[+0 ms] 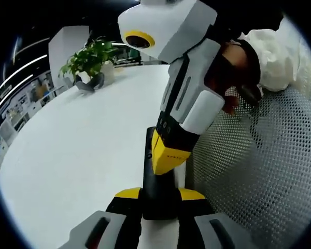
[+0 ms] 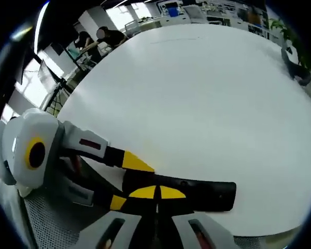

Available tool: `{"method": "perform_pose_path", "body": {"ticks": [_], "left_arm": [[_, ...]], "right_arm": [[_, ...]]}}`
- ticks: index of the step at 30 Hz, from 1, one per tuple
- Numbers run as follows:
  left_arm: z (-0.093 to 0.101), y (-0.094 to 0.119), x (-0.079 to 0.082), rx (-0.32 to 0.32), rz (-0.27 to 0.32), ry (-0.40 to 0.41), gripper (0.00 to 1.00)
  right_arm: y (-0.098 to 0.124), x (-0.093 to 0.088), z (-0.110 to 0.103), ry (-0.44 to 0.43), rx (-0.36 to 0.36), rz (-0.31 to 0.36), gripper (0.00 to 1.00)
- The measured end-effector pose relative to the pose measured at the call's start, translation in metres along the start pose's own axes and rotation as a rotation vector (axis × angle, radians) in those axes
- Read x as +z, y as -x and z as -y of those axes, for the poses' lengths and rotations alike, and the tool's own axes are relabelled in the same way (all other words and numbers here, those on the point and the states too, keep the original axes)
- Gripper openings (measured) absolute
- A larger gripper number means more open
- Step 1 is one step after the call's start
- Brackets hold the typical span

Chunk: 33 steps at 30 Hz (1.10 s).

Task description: Press the specified remote control buttons in sequence, fully releasing each button before pressing the next.

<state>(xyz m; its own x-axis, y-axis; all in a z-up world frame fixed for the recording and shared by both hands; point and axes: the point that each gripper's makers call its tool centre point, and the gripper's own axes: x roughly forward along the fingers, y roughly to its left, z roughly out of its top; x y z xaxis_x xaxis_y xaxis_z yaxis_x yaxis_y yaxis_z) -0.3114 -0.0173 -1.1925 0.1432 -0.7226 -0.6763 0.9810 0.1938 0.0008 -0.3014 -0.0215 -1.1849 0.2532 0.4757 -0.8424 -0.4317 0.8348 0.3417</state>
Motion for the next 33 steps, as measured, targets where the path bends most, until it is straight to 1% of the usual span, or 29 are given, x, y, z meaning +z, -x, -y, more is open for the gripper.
{"method": "perform_pose_path", "body": {"ticks": [5,8,12,22,28,33], "left_arm": [[-0.0003,-0.0004,-0.0003,0.0,-0.005,-0.002,0.25],[-0.0004,-0.0003,-0.0003,0.0,-0.009,-0.007,0.25],[-0.0009,-0.0003,-0.0002,-0.004,-0.012,-0.004,0.25],[-0.0006,-0.0004,-0.0002,-0.008,-0.006,-0.007,0.25],[-0.0004,-0.0006,0.0003,-0.007,-0.013,-0.004,0.25],[-0.0009,-0.0024,0.0014,0.0,-0.021,0.005,0.25]], "right_arm": [[-0.0001,0.0005,0.0019,-0.051,0.014,0.011,0.0],[0.0001,0.0008,0.001,-0.06,0.019,0.014,0.0],[0.0002,0.0014,0.0007,-0.049,0.019,0.016,0.0],[0.0014,0.0015,0.0004,-0.06,0.016,0.017,0.0],[-0.0002,0.0007,0.0003,-0.019,-0.005,0.011,0.0],[-0.0001,0.0013,0.0006,-0.016,0.002,0.01,0.0]]}}
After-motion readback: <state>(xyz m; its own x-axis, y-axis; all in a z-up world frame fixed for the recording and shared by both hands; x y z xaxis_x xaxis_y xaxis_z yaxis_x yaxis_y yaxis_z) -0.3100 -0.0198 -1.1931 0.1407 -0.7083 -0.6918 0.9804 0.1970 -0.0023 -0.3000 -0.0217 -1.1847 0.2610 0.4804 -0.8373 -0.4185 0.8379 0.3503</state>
